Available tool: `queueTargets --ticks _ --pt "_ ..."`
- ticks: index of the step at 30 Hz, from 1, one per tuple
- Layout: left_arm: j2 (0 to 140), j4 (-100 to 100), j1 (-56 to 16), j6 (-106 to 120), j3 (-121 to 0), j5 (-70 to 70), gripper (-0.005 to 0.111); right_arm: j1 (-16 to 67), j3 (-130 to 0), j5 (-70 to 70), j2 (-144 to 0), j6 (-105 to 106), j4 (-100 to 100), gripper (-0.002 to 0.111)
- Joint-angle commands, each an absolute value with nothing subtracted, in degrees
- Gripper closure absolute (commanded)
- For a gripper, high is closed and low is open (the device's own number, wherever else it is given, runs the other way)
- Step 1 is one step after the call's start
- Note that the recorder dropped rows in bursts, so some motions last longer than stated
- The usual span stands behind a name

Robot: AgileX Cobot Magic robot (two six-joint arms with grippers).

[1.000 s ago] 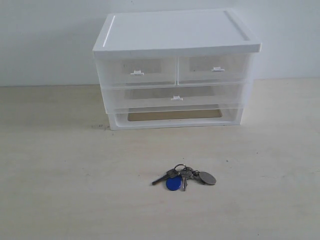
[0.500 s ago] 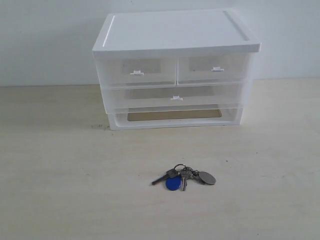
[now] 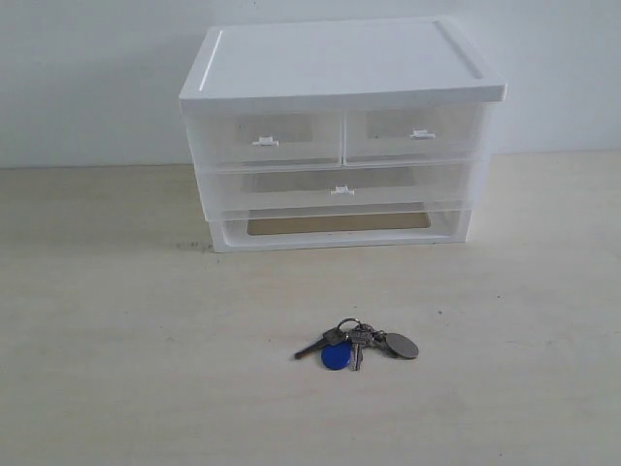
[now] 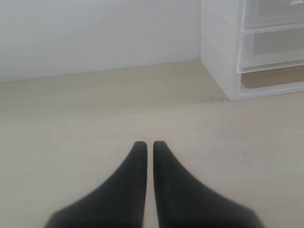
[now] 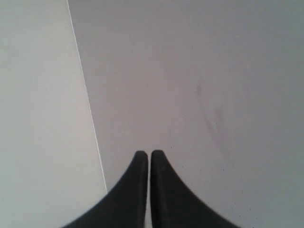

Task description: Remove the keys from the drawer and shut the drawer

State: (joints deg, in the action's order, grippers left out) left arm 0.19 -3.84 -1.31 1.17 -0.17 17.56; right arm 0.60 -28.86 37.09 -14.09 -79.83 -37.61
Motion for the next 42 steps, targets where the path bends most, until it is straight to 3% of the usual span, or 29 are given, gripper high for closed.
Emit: queueTargets --ticks 1,18,33,42 --pt "0.0 -3.93 -1.11 0.78 0.0 16.83 0.102 0.63 -25.97 35.12 -11.33 -77.06 -34.03 0.108" --pt "0.0 -3.93 -1.11 0.78 0.0 16.83 0.102 0.63 0.0 26.71 -6.52 -44.83 -8.35 0.108" --pt "0.0 -3.93 -1.11 0.78 0.0 16.83 0.102 0.53 0.0 -0.88 -6.52 4.67 -5.09 0.108" --pt "0.0 -3.93 -1.11 0.78 0.0 16.83 0.102 0.53 0.0 -14.16 -6.52 8.34 -4.95 0.108"
